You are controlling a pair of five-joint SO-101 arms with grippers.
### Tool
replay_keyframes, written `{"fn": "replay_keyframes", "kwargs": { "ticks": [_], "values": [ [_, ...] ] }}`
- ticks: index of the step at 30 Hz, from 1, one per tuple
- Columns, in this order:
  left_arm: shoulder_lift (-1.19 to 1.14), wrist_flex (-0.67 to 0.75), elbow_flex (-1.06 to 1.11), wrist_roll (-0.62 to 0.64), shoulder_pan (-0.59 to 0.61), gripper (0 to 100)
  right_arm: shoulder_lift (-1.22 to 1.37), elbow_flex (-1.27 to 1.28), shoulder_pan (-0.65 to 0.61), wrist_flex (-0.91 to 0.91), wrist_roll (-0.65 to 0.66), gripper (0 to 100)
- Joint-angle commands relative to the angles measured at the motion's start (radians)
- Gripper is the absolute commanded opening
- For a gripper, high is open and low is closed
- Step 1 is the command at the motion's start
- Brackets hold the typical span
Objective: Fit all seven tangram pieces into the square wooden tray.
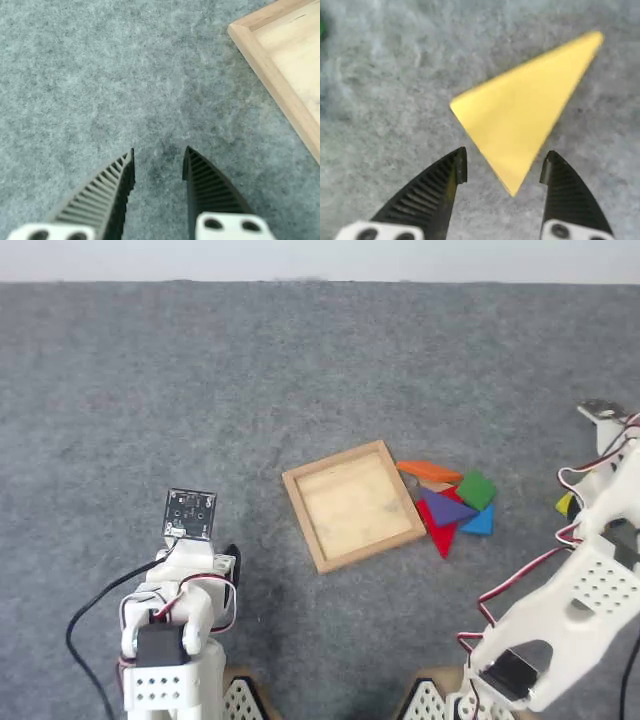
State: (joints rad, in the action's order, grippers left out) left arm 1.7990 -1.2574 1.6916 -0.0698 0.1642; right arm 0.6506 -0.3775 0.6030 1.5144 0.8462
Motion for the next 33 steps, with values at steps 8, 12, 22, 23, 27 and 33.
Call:
{"fn": "replay_keyframes", "kwargs": {
  "ticks": [8,12,22,23,27,33],
  "values": [
    [0.028,-0.009,-0.008,-0.006,-0.002,15,-0.016,-0.110,-0.107,0.088,-0.301,23.4],
    [0.028,-0.009,-0.008,-0.006,-0.002,15,-0.016,-0.110,-0.151,0.053,-0.356,23.6],
    [0.028,-0.009,-0.008,-0.006,-0.002,15,-0.007,-0.110,-0.097,0.013,-0.296,37.3],
    [0.028,-0.009,-0.008,-0.006,-0.002,15,-0.005,-0.104,-0.101,0.001,-0.295,35.9],
    [0.028,-0.009,-0.008,-0.006,-0.002,15,0.012,-0.078,-0.102,-0.058,-0.301,34.0],
    [0.028,-0.009,-0.008,-0.006,-0.002,15,0.094,-0.083,-0.097,-0.114,-0.324,33.9]
  ]
}}
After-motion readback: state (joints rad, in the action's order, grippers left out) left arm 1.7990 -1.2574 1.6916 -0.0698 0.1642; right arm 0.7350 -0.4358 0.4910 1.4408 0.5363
